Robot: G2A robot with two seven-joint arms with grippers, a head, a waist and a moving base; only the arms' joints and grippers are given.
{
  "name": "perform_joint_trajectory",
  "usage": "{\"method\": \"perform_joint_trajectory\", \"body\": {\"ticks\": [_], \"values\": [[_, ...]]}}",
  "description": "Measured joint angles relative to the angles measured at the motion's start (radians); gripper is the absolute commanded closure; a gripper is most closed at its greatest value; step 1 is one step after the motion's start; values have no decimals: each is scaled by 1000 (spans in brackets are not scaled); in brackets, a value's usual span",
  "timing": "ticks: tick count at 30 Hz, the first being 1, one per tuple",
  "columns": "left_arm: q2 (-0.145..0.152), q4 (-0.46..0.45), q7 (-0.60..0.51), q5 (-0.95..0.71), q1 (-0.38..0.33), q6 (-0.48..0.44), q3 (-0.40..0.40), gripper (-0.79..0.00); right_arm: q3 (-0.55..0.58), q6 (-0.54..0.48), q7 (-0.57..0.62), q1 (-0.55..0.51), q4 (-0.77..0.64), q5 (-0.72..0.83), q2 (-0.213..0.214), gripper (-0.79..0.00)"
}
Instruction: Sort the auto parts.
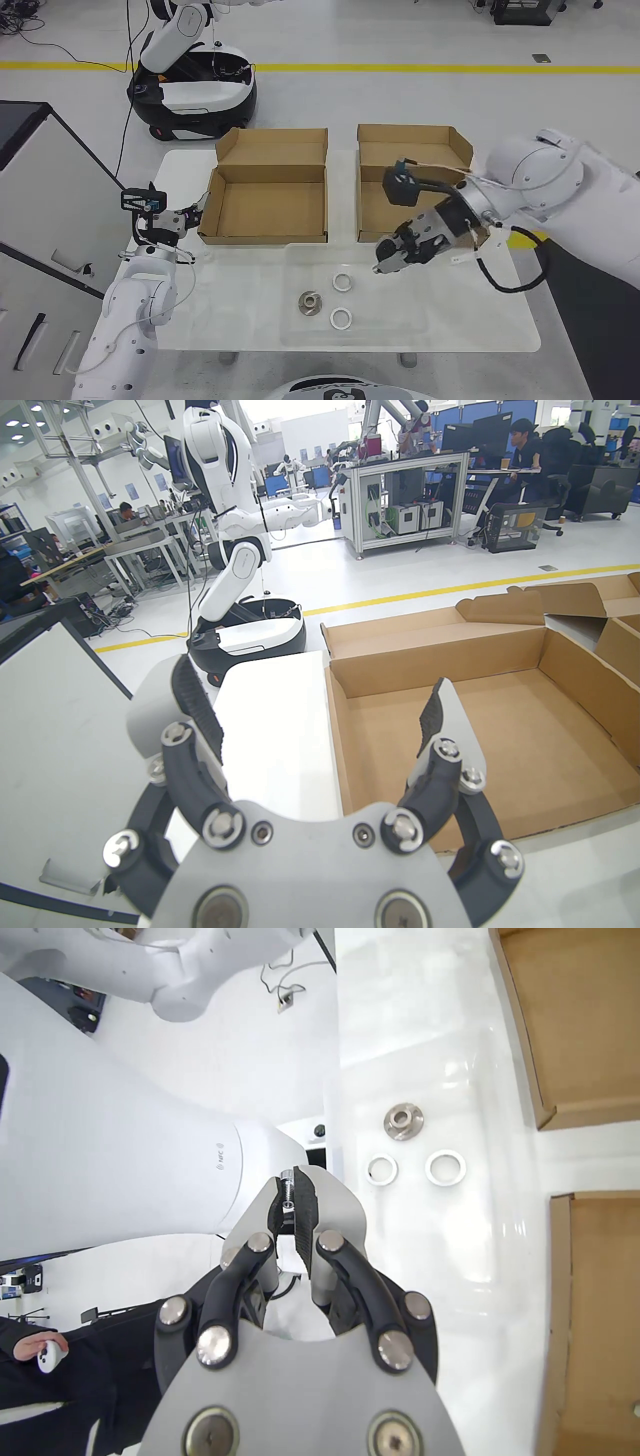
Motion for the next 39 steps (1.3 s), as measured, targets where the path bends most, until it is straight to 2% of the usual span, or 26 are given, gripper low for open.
{"method": "perform_joint_trajectory", "body": {"ticks": [12,19,29,37,39], "values": [[0,0,0,0,0,0,0,-785,18,-154,-154,-3,1,133,-26,0],[0,0,0,0,0,0,0,-785,10,-221,-221,-9,0,154,-34,0],[0,0,0,0,0,0,0,-785,38,-294,-294,-30,-6,149,4,0],[0,0,0,0,0,0,0,-785,40,-457,-458,-40,-60,115,33,0],[0,0,0,0,0,0,0,-785,48,-467,-468,-35,-77,128,36,0]]}}
